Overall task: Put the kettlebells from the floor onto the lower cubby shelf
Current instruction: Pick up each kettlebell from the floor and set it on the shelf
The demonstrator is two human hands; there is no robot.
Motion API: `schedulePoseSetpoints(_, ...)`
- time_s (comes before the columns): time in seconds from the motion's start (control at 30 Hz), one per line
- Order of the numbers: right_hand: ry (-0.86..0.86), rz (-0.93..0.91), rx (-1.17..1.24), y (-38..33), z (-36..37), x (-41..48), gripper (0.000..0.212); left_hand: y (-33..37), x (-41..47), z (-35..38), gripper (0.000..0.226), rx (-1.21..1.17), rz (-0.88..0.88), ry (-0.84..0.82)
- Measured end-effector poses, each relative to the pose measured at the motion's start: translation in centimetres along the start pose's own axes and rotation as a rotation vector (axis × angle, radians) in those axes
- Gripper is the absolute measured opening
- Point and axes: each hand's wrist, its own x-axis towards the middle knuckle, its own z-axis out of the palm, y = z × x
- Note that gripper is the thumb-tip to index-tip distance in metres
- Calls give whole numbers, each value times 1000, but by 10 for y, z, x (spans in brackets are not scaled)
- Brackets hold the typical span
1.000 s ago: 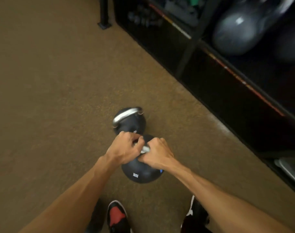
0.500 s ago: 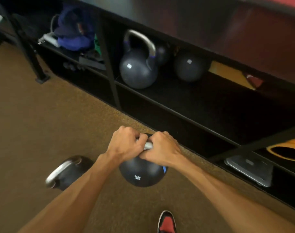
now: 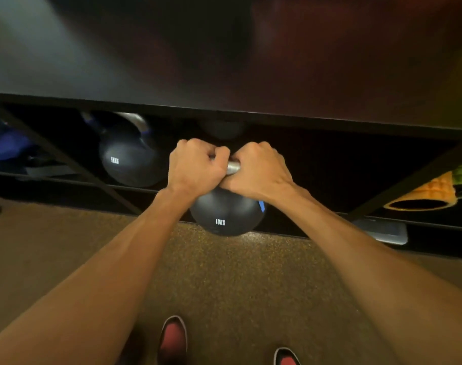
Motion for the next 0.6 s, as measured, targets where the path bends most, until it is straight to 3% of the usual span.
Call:
schedulePoseSetpoints(0.23, 121, -31, -86, -15, 6, 57, 39, -33, 59, 14, 45, -4, 67, 184)
schedulePoseSetpoints(0.3, 179, -40, -42, -20, 8, 71, 46, -40, 73, 18, 60, -9, 61, 193)
schedulePoseSetpoints(0.37, 135, -29, -29, -22, 12, 85, 38, -47, 81, 18, 75, -20, 17, 186)
schedulePoseSetpoints(0.6, 139, 48, -33, -23, 30, 118, 25, -67, 102, 19, 90, 67, -1, 95)
